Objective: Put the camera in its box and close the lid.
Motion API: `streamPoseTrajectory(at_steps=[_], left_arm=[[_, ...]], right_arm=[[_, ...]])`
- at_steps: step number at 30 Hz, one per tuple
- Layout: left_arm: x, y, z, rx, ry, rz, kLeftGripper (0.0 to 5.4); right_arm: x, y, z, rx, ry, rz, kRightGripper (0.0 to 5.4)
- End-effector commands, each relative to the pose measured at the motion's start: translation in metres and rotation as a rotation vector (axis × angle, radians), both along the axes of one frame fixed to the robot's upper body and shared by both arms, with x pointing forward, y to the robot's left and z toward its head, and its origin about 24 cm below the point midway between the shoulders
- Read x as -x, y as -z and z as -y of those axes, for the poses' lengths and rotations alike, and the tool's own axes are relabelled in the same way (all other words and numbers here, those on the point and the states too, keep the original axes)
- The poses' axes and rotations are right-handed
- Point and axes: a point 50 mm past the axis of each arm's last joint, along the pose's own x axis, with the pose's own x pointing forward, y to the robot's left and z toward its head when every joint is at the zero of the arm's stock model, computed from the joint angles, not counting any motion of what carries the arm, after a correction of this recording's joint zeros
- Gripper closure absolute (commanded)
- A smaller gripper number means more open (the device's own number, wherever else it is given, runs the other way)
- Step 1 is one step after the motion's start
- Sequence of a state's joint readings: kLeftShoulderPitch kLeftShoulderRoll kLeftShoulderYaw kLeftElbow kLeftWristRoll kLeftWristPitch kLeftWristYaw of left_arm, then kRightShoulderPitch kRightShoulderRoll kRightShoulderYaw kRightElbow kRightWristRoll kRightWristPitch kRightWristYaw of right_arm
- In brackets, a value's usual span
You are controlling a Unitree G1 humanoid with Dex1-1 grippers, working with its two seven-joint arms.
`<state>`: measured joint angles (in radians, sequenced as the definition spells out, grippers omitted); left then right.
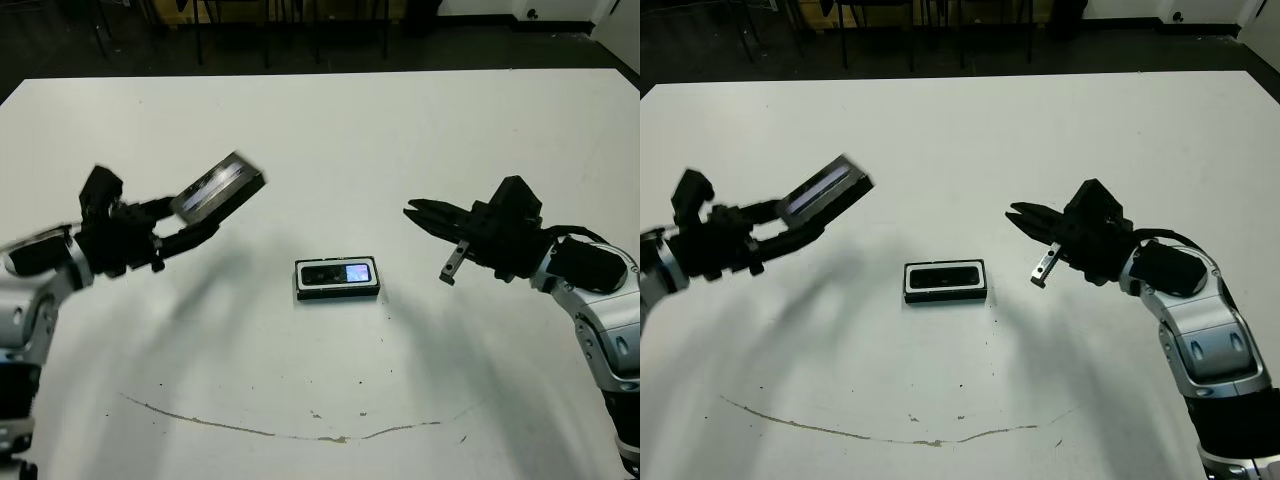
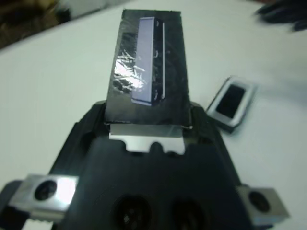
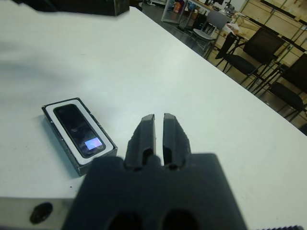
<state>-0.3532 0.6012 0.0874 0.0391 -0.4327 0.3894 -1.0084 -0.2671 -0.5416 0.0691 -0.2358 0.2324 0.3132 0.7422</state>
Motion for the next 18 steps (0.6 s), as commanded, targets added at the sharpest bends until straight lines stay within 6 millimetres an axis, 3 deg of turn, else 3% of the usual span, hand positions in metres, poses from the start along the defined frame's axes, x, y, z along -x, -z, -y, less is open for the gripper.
streamPoseTrajectory(at_steps=[1, 9, 18], left_arm=[[-0.002, 0.001, 0.012, -0.003, 0.087, -0.024, 2.75], [-0.016, 0.024, 0.042, -0.093, 0.204, -0.168, 2.75], [-0.021, 0.036, 0.057, -0.108, 0.298, -0.198, 2.75]], right_arm=[[-0.001, 0.008, 0.006, -0.021, 0.044, -0.05, 5.4], [-0.006, 0.011, 0.02, -0.076, 0.079, -0.083, 5.4], [-0.012, 0.012, 0.032, -0.017, 0.142, -0.086, 5.4]])
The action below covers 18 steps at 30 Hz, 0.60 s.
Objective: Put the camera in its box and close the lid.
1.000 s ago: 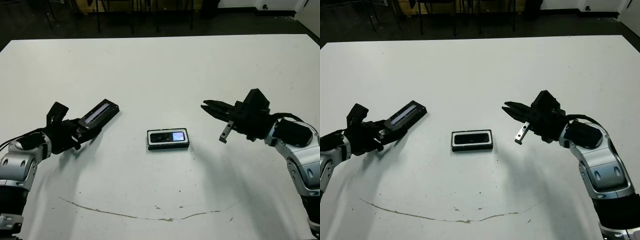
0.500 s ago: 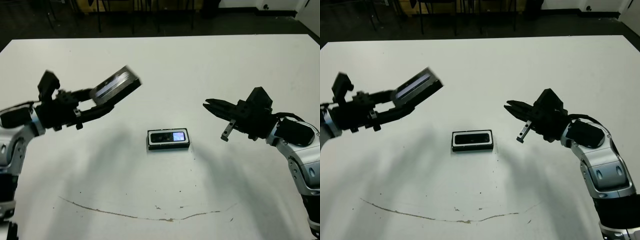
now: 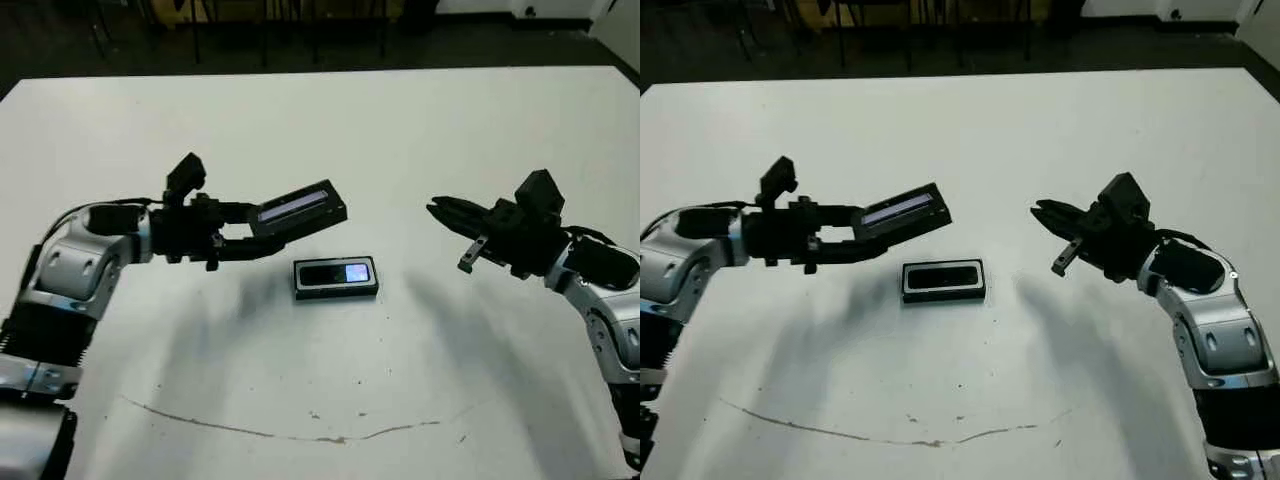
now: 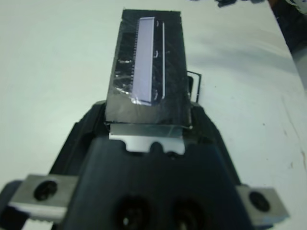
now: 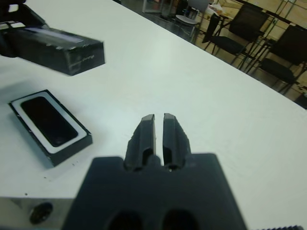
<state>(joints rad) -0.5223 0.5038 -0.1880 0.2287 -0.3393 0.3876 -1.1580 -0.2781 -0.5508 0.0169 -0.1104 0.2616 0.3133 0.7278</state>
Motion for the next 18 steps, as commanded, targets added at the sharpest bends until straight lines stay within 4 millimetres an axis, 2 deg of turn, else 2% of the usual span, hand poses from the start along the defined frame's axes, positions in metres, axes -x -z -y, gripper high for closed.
streamPoseTrajectory(at_steps=[1, 7, 15, 18], left_arm=[[-0.001, 0.002, 0.002, -0.034, 0.019, -0.002, 2.75], [-0.005, 0.006, 0.003, -0.036, 0.072, -0.069, 2.75], [-0.014, 0.011, 0.0, -0.182, 0.203, -0.157, 2.75], [-0.017, 0.015, -0.001, -0.186, 0.211, -0.195, 2.75]], right_arm=[[-0.003, 0.004, 0.007, 0.016, 0.025, -0.034, 5.4], [-0.005, 0.007, 0.009, -0.003, 0.034, -0.056, 5.4], [-0.005, 0.008, 0.01, 0.013, 0.03, -0.044, 5.4], [-0.005, 0.008, 0.009, 0.014, 0.037, -0.044, 5.4]])
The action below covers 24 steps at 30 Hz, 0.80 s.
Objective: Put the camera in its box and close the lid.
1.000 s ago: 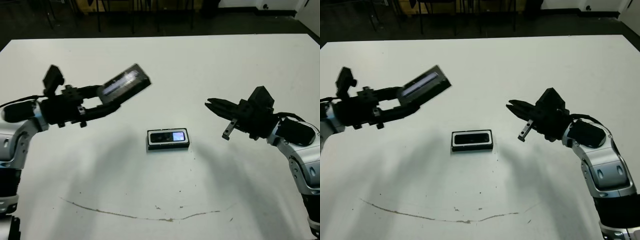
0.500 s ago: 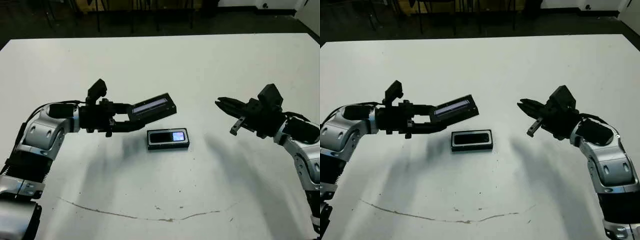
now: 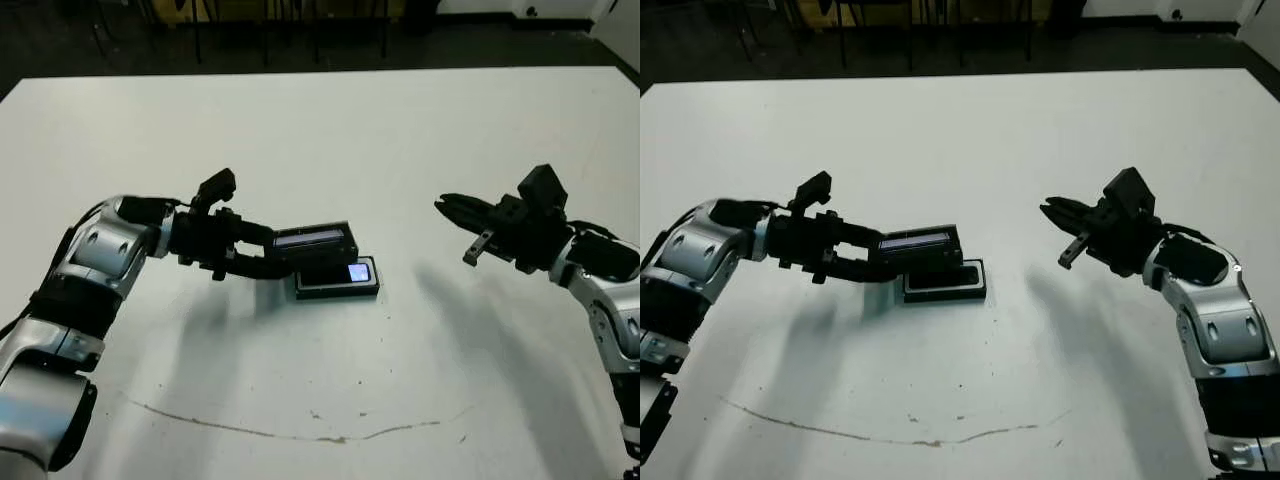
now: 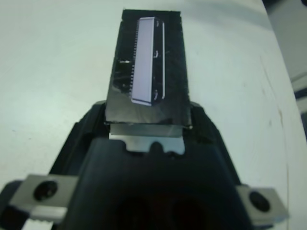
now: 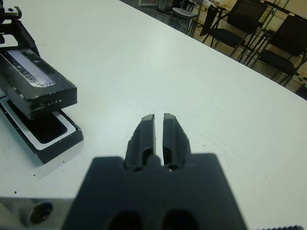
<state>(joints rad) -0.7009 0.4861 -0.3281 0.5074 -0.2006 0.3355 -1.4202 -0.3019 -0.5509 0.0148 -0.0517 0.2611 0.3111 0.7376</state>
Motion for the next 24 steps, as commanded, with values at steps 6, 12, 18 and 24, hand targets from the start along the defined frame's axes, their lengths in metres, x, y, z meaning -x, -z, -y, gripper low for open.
streamPoseTrajectory(at_steps=[6, 12, 18, 24], left_arm=[[-0.007, 0.012, -0.001, -0.046, -0.05, -0.061, 2.75], [-0.005, 0.017, 0.003, -0.033, -0.082, -0.011, 2.75], [-0.003, 0.017, 0.005, -0.05, -0.045, -0.034, 2.75], [0.004, 0.014, 0.009, -0.07, 0.035, -0.092, 2.75]], right_arm=[[0.002, 0.006, 0.003, 0.018, 0.018, -0.02, 5.4], [0.002, 0.006, 0.003, 0.006, 0.025, -0.025, 5.4], [0.002, 0.006, 0.004, 0.015, 0.026, -0.009, 5.4], [0.001, 0.006, 0.004, 0.018, 0.025, -0.006, 5.4]])
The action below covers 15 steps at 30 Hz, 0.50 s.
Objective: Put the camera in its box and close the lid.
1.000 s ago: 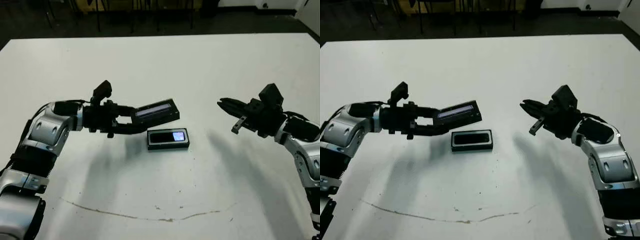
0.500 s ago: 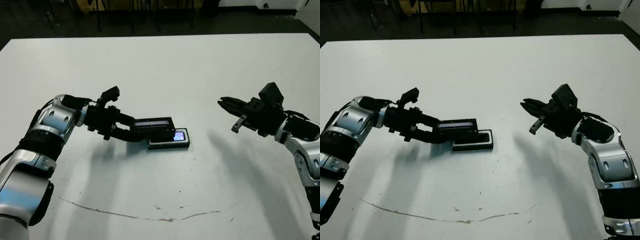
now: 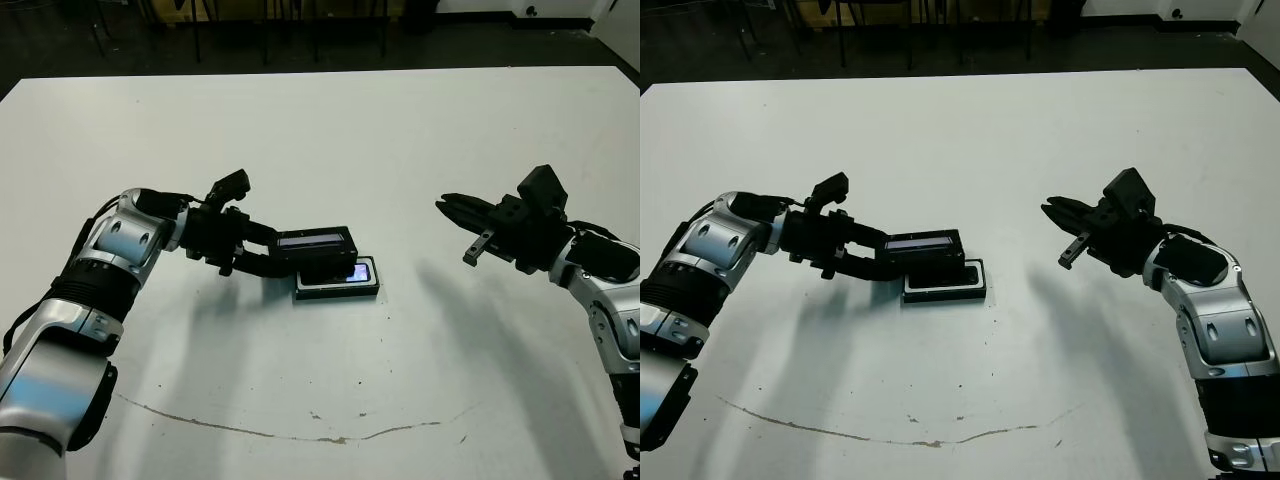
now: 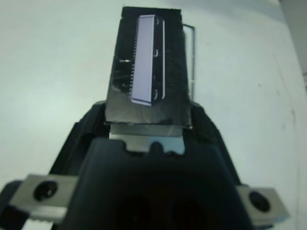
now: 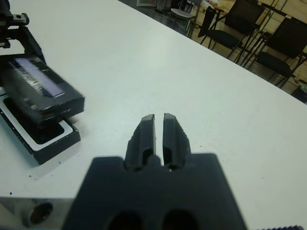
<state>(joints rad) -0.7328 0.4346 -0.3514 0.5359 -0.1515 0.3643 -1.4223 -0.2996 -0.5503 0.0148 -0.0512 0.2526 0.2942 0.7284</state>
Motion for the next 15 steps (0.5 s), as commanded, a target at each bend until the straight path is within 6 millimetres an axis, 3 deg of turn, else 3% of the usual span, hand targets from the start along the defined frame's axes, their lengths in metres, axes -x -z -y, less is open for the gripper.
streamPoseTrajectory(at_steps=[1, 7, 15], left_arm=[[0.009, 0.009, -0.004, -0.037, 0.024, -0.071, 2.75], [0.012, 0.009, -0.004, -0.045, 0.05, -0.07, 2.75], [0.015, 0.029, -0.009, -0.021, -0.036, -0.09, 2.75]], right_arm=[[0.001, 0.006, 0.004, 0.016, 0.025, -0.025, 5.4], [0.002, 0.006, 0.003, 0.013, 0.03, -0.029, 5.4], [0.005, 0.007, 0.001, 0.032, 0.034, 0.0, 5.4]])
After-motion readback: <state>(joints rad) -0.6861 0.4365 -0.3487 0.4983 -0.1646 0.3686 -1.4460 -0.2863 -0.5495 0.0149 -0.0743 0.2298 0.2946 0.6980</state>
